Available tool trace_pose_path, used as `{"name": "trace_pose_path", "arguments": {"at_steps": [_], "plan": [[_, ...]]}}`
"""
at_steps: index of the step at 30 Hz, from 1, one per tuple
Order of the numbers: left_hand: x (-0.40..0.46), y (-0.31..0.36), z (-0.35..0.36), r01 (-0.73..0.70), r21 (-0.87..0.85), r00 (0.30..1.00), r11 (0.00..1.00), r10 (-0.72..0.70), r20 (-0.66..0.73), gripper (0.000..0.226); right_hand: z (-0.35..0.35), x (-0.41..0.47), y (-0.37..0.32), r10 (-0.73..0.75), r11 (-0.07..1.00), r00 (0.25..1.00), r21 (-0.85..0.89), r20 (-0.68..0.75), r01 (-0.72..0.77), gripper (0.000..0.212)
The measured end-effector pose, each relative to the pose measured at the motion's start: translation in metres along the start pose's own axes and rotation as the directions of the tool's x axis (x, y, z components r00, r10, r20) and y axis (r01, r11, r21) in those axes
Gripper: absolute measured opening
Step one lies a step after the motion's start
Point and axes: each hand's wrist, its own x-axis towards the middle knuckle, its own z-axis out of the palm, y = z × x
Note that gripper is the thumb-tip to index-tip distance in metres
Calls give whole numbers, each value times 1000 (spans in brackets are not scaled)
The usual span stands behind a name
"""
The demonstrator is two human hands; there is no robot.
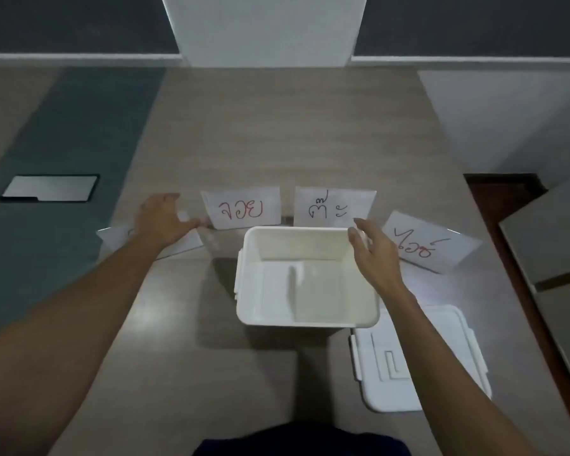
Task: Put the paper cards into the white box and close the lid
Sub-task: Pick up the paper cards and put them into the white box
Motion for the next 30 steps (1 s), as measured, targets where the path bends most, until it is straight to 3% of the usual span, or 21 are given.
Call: {"name": "trace_pose_path", "arguments": {"at_steps": [3,8,11,14,17,24,26,30], "plan": [[-3,-19,-3,46,124,998,991,-52,40,95,0,-6,3,42,993,999,109,-10,-41,37],[-9,-29,-5,19,274,992,962,-52,113,48,2,-6,11,57,960,995,270,84,-78,35],[-9,-27,-6,20,313,991,949,-60,118,43,4,-4,17,94,922,986,362,134,-137,41],[-11,-20,-8,-9,287,997,958,-14,76,47,6,-3,19,116,902,985,401,128,-159,41],[-18,-7,-25,-30,282,994,959,57,-90,40,10,-3,18,113,911,988,385,106,-146,40],[-70,73,-92,-194,177,904,965,246,-351,27,16,-4,16,115,922,991,364,67,-132,40],[-95,106,-103,-298,115,879,947,320,-354,30,17,-5,15,115,922,991,365,65,-131,40],[-139,167,-88,-445,75,863,892,450,-228,36,16,-5,15,113,917,992,377,58,-126,39]]}}
